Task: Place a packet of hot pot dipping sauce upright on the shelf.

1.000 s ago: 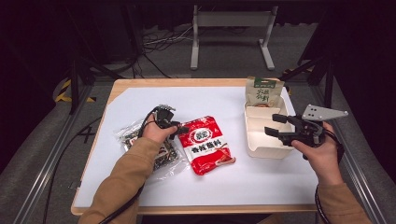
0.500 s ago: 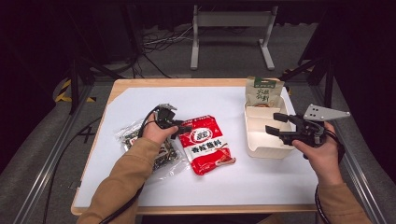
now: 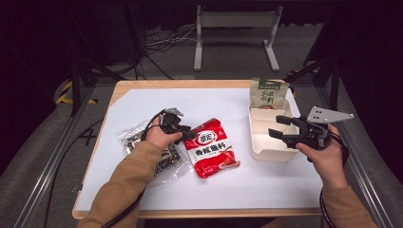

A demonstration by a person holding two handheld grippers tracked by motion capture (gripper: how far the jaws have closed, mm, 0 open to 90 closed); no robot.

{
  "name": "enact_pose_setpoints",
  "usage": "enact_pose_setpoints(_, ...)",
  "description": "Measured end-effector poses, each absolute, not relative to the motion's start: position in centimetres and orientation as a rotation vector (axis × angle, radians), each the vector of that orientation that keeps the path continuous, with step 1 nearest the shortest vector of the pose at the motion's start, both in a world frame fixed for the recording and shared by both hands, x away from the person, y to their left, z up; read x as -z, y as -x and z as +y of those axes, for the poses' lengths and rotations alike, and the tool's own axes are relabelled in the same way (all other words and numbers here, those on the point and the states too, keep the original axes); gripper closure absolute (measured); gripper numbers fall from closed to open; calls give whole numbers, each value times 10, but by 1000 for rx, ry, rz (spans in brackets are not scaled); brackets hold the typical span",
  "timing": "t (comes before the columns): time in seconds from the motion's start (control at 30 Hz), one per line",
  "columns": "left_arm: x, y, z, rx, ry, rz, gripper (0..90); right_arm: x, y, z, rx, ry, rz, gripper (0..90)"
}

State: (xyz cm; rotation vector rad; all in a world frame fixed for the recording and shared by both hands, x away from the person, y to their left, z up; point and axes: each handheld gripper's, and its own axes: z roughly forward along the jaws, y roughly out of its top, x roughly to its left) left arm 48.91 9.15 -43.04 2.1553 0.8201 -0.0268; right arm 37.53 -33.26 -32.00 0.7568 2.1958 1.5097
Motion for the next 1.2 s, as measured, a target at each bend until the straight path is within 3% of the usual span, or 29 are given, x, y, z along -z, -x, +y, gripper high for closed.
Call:
enact_pose_setpoints(0.23,436,-492,87,-42,-2212,843,519,320,-375,-331,-1515,-751,2200,378)
enact_pose_setpoints(0.5,440,-497,89,-87,-2227,905,685,322,-376,-332,-1513,-756,2204,378)
enact_pose_setpoints(0.6,441,-498,90,-107,-2233,908,795,322,-376,-332,-1513,-755,2204,380)
enact_pose_setpoints(0.77,441,-498,91,-133,-2239,908,858,321,-375,-332,-1523,-755,2209,398)
enact_pose_setpoints(1.2,426,-493,96,-106,-2216,898,892,321,-375,-332,-1513,-744,2216,417)
